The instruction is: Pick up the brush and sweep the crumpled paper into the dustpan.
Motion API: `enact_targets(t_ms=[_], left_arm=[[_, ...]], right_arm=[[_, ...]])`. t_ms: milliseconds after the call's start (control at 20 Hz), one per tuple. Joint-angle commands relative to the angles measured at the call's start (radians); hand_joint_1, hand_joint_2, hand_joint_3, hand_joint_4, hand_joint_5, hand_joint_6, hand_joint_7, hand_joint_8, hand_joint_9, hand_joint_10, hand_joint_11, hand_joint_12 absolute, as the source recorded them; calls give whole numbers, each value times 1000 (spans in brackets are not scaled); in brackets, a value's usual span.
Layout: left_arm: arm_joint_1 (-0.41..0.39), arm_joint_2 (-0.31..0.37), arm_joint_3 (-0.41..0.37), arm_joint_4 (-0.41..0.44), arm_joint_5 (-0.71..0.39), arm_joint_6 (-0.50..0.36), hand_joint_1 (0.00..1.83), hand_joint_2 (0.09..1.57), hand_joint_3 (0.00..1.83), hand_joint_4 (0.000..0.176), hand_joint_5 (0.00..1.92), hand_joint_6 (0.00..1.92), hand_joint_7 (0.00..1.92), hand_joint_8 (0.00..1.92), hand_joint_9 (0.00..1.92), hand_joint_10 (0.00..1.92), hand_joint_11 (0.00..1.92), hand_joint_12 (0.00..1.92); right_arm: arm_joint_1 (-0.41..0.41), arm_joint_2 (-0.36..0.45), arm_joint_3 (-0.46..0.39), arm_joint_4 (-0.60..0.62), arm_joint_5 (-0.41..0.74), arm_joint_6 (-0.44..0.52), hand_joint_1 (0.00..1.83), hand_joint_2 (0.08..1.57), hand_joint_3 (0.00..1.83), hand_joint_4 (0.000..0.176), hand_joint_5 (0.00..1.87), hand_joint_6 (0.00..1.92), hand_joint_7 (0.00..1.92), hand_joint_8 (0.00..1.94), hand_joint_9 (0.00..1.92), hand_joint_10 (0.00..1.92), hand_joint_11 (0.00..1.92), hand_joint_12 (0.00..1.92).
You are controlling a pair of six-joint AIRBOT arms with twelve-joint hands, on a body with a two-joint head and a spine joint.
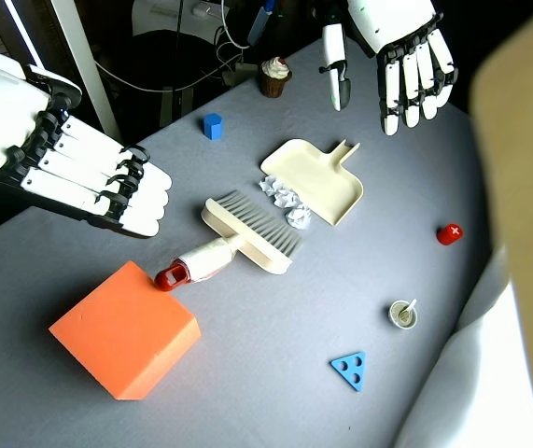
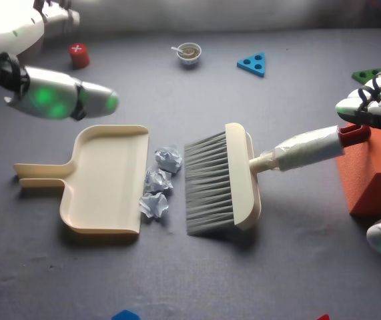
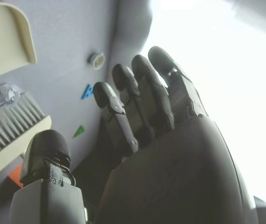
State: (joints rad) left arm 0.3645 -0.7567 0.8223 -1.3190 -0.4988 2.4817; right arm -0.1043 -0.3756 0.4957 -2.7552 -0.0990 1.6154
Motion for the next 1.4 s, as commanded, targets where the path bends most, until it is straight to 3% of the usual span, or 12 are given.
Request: enact_targets(t_ms=[0, 150, 650, 700, 750, 850, 1000, 1150, 1350], left_arm=[[-13, 3, 1, 36, -50, 12, 0, 910, 8, 0, 130, 9, 170, 2, 180, 4, 83, 245], [-36, 3, -6, -18, -50, 99, 0, 913, 1, 0, 159, 1, 205, 1, 205, 1, 101, 218], [19, 16, 13, 13, 78, 132, 1, 817, 0, 0, 122, 0, 168, 0, 167, 0, 109, 142], [32, 14, 20, 29, 84, 109, 44, 824, 0, 0, 123, 1, 170, 2, 173, 3, 121, 143], [51, 9, 31, 83, 81, 46, 239, 827, 0, 0, 104, 0, 162, 0, 176, 3, 129, 142], [82, 4, 40, 173, 47, -73, 293, 827, 0, 0, 102, 0, 158, 0, 175, 3, 132, 142], [156, -14, 61, 278, -17, -252, 531, 839, 0, 0, 110, 3, 159, 0, 187, 5, 145, 146], [229, -24, 63, 310, -118, -355, 790, 852, 2, 0, 42, 0, 105, 0, 160, 0, 134, 145], [330, -33, 63, 324, -194, -433, 803, 897, 1, 0, 108, 2, 151, 1, 196, 1, 142, 190]], right_arm=[[10, 12, -3, -14, -102, -3, 0, 879, 22, 0, 96, 3, 115, 5, 131, 9, 98, 44], [9, 12, -1, -14, -102, -3, 0, 885, 13, 0, 97, 1, 110, 0, 123, 1, 94, 34], [4, 12, 4, -13, -101, -3, 0, 887, 5, 0, 96, 7, 108, 4, 116, 3, 96, 19], [4, 12, 4, -13, -101, -3, 0, 894, 7, 0, 99, 8, 108, 3, 116, 3, 96, 19], [4, 12, 4, -13, -101, -3, 0, 903, 10, 0, 87, 2, 112, 4, 119, 3, 96, 17], [4, 12, 4, -13, -101, -3, 0, 905, 9, 0, 95, 4, 121, 8, 128, 6, 108, 22], [4, 12, 3, -13, -101, -3, 0, 917, 11, 0, 103, 6, 123, 6, 131, 6, 107, 19], [4, 12, 1, -13, -101, -3, 6, 926, 10, 0, 111, 7, 132, 7, 142, 8, 124, 24], [4, 12, -1, -13, -101, -3, 0, 935, 8, 0, 124, 8, 137, 5, 147, 6, 133, 24]])
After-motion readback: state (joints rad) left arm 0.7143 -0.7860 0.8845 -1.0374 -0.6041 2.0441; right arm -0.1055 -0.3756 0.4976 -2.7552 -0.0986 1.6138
